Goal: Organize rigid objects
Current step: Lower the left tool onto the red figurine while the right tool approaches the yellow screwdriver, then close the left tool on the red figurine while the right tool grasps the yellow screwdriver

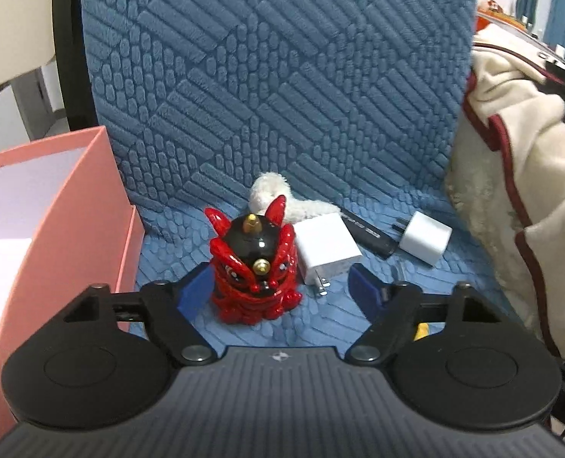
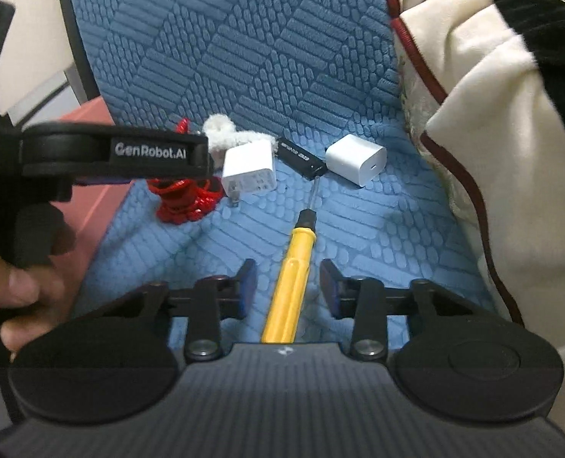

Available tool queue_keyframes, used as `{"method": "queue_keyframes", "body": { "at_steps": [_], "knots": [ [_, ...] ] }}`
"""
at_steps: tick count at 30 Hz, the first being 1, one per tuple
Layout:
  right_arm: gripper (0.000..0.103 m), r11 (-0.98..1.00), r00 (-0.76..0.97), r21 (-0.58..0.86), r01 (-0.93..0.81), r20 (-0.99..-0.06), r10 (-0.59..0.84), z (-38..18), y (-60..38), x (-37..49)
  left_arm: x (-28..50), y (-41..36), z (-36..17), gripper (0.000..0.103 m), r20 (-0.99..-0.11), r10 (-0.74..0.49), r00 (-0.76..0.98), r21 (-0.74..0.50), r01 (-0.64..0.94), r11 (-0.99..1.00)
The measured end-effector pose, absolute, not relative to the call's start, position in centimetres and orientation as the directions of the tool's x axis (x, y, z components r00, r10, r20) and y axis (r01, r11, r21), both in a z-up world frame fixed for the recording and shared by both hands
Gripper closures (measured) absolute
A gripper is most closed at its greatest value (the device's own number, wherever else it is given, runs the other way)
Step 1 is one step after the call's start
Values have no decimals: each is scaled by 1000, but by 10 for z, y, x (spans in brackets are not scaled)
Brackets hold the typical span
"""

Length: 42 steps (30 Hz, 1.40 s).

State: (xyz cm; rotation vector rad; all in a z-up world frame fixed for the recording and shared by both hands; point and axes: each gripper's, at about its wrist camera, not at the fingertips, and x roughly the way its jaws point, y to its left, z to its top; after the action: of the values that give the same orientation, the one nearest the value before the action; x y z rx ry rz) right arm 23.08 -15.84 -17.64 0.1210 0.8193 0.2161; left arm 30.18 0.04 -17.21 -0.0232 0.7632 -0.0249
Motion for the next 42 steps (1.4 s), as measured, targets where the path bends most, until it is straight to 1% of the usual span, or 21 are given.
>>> {"method": "queue_keyframes", "body": {
  "at_steps": [8, 11, 13, 14, 15, 16, 17, 18, 21, 24, 31, 39, 42],
  "knots": [
    [65, 976, 646, 152, -156, -732, 217, -190, -151, 245, 321, 0, -181, 26, -680, 25, 733, 12, -23, 1000],
    [65, 976, 639, 142, -163, -738, 214, -194, -146, 250, 327, 1, -183, 27, -676, 34, 736, 10, -37, 999],
    [65, 979, 646, 112, -173, -737, 199, -195, -142, 251, 332, 1, -184, 28, -674, 47, 737, 21, -45, 999],
    [65, 979, 650, 99, -178, -735, 193, -196, -140, 252, 333, 1, -185, 30, -676, 53, 735, 25, -49, 999],
    [68, 979, 653, 89, -183, -734, 189, -196, -139, 252, 335, 2, -187, 33, -680, 56, 731, 24, -54, 998],
    [74, 979, 655, 81, -186, -733, 185, -197, -138, 252, 336, 3, -188, 34, -680, 56, 731, 17, -61, 998],
    [77, 980, 657, 73, -187, -732, 180, -197, -138, 252, 337, 4, -188, 36, -677, 54, 734, 10, -65, 998],
    [78, 980, 660, 73, -185, -729, 180, -196, -139, 252, 337, 4, -188, 38, -676, 60, 735, 14, -69, 998],
    [80, 980, 658, 94, -178, -729, 189, -196, -143, 253, 337, 4, -189, 39, -671, 60, 739, 20, -62, 998],
    [81, 978, 654, 100, -181, -731, 196, -195, -143, 253, 335, 2, -188, 42, -660, 61, 748, 32, -54, 998],
    [81, 976, 655, 116, -183, -726, 209, -191, -144, 250, 321, 2, -178, 42, -660, 27, 751, 1, -36, 999],
    [81, 975, 647, 125, -182, -732, 214, -187, -143, 242, 285, 0, -157, 42, -664, -25, 747, -34, 3, 999],
    [81, 972, 647, 151, -177, -726, 231, -183, -147, 237, 269, 0, -152, 42, -669, -40, 742, -49, 11, 999]
  ]
}}
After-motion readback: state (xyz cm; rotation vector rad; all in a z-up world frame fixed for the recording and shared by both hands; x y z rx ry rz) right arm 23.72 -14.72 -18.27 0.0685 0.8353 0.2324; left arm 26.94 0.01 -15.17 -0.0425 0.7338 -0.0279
